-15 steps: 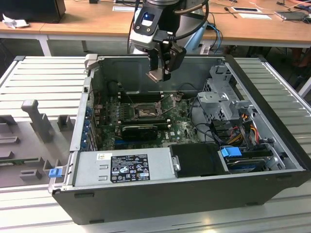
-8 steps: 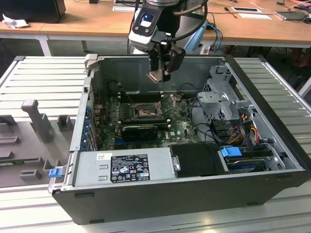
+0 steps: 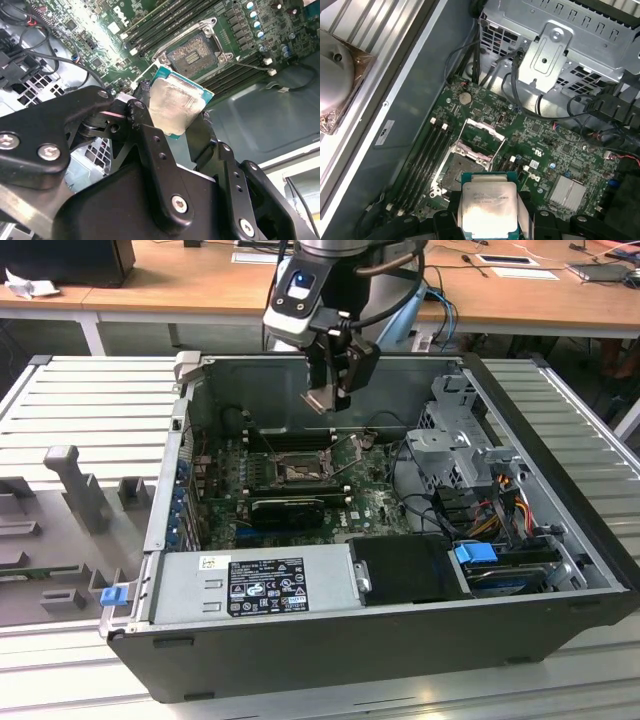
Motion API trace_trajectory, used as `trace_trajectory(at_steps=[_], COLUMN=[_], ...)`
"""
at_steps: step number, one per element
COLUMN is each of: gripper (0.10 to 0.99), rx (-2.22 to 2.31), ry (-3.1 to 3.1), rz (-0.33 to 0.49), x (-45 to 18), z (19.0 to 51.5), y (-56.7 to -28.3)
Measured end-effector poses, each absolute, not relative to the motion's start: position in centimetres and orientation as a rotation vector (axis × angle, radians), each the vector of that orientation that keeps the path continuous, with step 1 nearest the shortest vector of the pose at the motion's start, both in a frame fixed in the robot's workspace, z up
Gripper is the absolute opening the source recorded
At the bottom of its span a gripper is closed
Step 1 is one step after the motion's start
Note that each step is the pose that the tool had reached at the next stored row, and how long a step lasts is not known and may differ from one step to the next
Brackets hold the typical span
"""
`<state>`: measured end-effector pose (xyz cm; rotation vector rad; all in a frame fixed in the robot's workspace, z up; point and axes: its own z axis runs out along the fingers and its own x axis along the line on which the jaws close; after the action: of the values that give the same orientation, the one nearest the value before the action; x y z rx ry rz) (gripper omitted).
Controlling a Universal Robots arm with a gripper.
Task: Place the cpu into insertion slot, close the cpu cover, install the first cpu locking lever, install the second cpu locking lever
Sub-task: 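Place the cpu into insertion slot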
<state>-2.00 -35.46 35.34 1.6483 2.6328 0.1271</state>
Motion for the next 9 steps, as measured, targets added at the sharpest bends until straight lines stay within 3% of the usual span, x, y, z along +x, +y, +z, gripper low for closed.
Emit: trace_trajectory(at_steps=[9], gripper=[0.529], rx=[1.913], ry=[2.436], rz=[0.119], x=[-2.00], z=[34.72], y=[-35.46])
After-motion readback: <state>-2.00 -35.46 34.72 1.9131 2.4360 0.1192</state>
